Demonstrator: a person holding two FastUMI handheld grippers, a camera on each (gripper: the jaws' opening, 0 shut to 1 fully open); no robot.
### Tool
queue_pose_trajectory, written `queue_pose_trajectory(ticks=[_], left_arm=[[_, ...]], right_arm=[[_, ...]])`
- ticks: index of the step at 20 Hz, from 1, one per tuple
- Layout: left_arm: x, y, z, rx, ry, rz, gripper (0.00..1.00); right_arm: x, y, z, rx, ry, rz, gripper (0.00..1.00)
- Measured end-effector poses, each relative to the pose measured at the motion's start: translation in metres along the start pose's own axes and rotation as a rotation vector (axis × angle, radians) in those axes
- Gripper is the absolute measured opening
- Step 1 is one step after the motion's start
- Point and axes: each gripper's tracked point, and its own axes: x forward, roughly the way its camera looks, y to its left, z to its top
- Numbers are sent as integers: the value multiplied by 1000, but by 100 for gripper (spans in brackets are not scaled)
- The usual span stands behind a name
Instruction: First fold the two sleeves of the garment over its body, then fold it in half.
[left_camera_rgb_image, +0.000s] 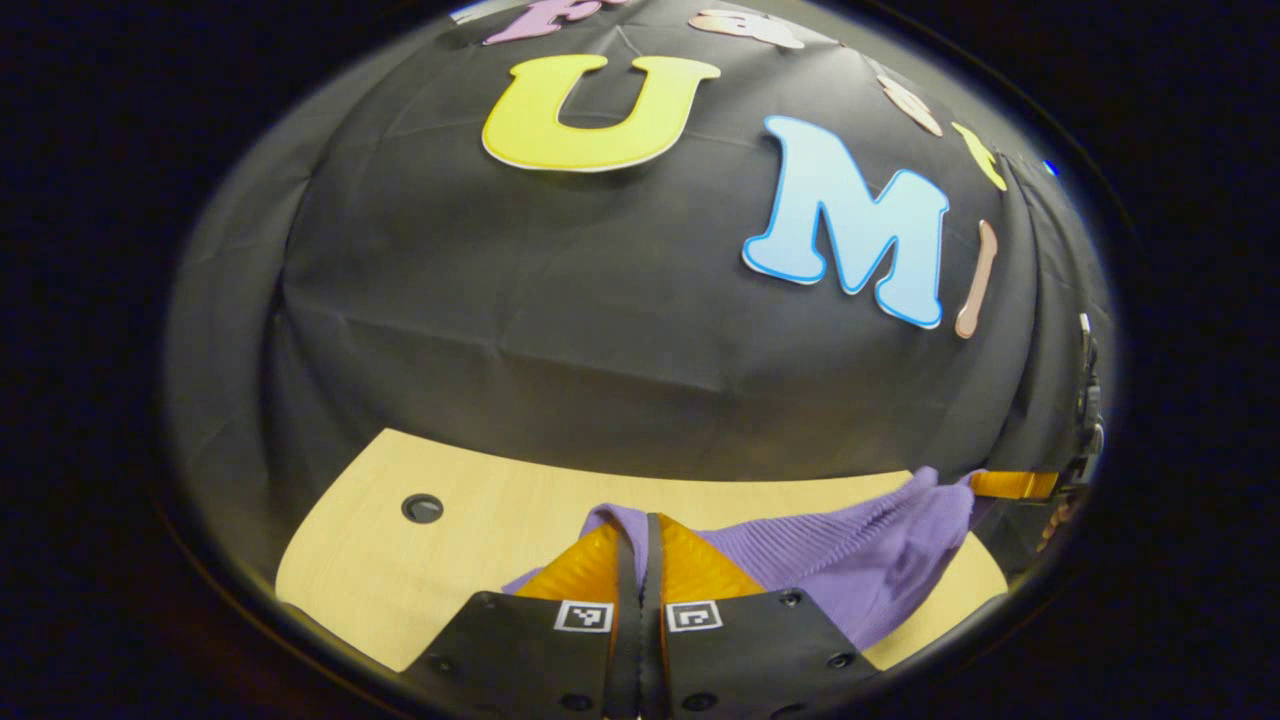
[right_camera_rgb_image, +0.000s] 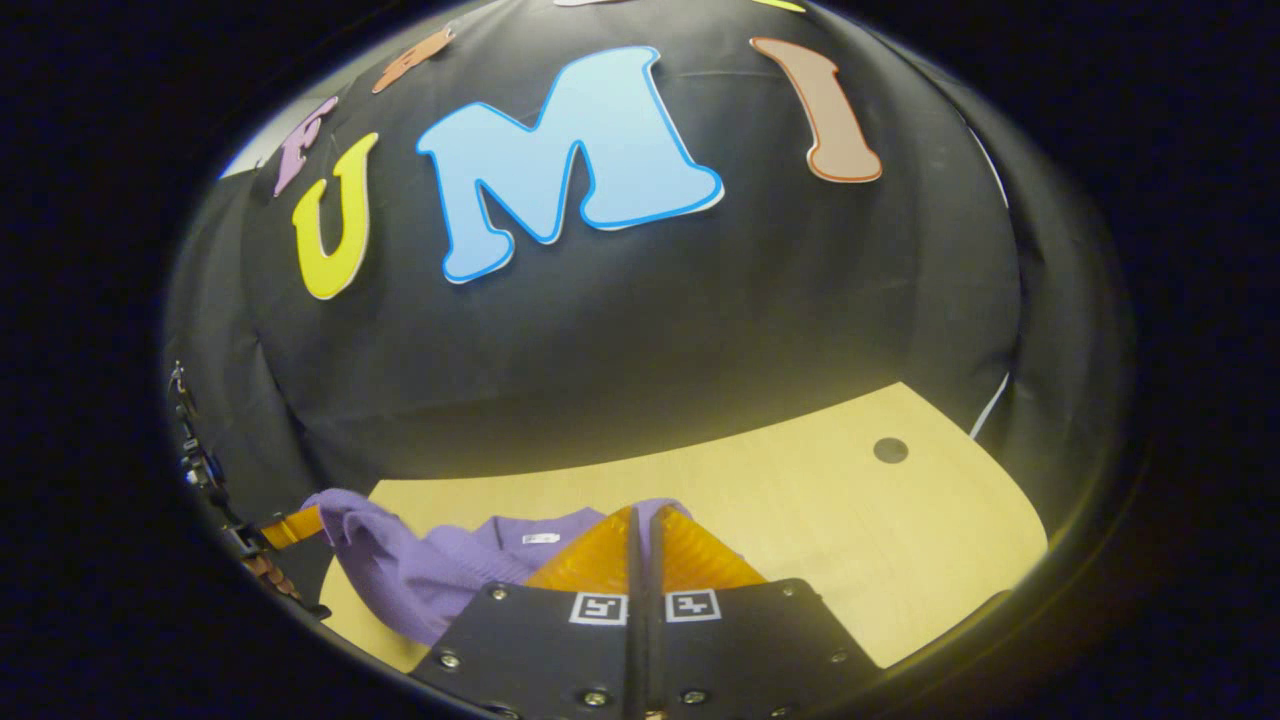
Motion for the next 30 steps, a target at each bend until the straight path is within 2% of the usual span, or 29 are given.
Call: queue_pose_trajectory(ticks=[3,6,11,13,14,15,16,19,21,23,25,26,27,29,30], left_arm=[[39,8,-29,34,48,17,5],[42,15,-39,33,88,25,5],[50,25,-53,58,110,82,6],[53,30,-58,91,129,120,8],[54,29,-59,99,133,125,10],[52,26,-58,104,128,125,11],[51,21,-56,109,118,118,18],[41,11,-53,128,99,101,22],[33,5,-49,122,80,88,50],[23,2,-42,105,61,92,78],[9,-1,-36,96,43,102,79],[2,-1,-33,100,30,112,89],[-6,-1,-29,106,15,122,89],[-28,-7,-18,110,-20,134,95],[-38,-9,-13,112,-39,142,96]], right_arm=[[35,-5,-13,0,43,-27,0],[54,-8,-35,-26,90,-60,0],[59,-10,-44,-82,109,-94,0],[58,-11,-44,-86,112,-109,2],[56,-8,-42,-89,111,-104,6],[56,-6,-42,-95,109,-104,2],[55,-7,-42,-106,108,-113,11],[43,-7,-38,-146,92,-116,18],[33,-5,-32,-171,75,-120,40],[26,-2,-28,-181,64,-110,51],[14,-1,-24,-199,52,-108,62],[7,1,-22,-208,43,-101,75],[-1,2,-19,-220,29,-97,77],[-22,4,-8,-254,-9,-93,91],[-32,5,-4,-268,-27,-89,91]])
